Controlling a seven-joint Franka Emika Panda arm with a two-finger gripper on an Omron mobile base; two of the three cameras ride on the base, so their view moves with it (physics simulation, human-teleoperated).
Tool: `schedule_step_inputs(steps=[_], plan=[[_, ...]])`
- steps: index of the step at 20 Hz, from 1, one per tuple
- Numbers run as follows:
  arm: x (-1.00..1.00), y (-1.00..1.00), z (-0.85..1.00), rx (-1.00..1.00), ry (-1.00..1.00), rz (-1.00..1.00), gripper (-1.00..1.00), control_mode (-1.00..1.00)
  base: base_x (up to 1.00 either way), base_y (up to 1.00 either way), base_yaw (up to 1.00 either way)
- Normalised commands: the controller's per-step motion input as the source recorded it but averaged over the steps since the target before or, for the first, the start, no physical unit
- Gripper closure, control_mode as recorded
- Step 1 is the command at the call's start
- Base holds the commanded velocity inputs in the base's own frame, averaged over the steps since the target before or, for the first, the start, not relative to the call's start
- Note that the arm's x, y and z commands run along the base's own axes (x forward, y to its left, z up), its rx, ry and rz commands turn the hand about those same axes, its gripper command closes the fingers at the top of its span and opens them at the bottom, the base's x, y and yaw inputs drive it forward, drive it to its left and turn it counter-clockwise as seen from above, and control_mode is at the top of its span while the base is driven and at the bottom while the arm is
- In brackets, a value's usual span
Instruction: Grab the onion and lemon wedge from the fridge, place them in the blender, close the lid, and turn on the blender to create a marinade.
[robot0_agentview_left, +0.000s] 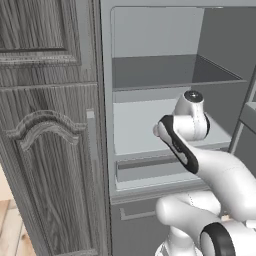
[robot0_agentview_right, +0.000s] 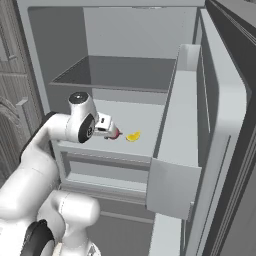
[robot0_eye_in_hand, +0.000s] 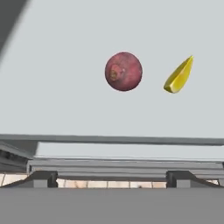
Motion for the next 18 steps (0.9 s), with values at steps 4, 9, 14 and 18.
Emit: schedule_step_inputs(steps=[4, 9, 14, 18], plan=[[0.57, 0.0, -0.54, 0.0, 0.0, -0.05, -1.0, -1.0, 0.0, 0.0, 0.0], [0.58, 0.01, -0.17, 0.0, 0.02, -0.07, -1.0, -1.0, 0.0, 0.0, 0.0], [0.49, 0.0, 0.0, 0.0, 0.04, -0.04, -1.0, -1.0, 0.0, 0.0, 0.0], [0.33, 0.0, -0.04, 0.0, 0.0, 0.0, -1.0, -1.0, 0.0, 0.0, 0.0]])
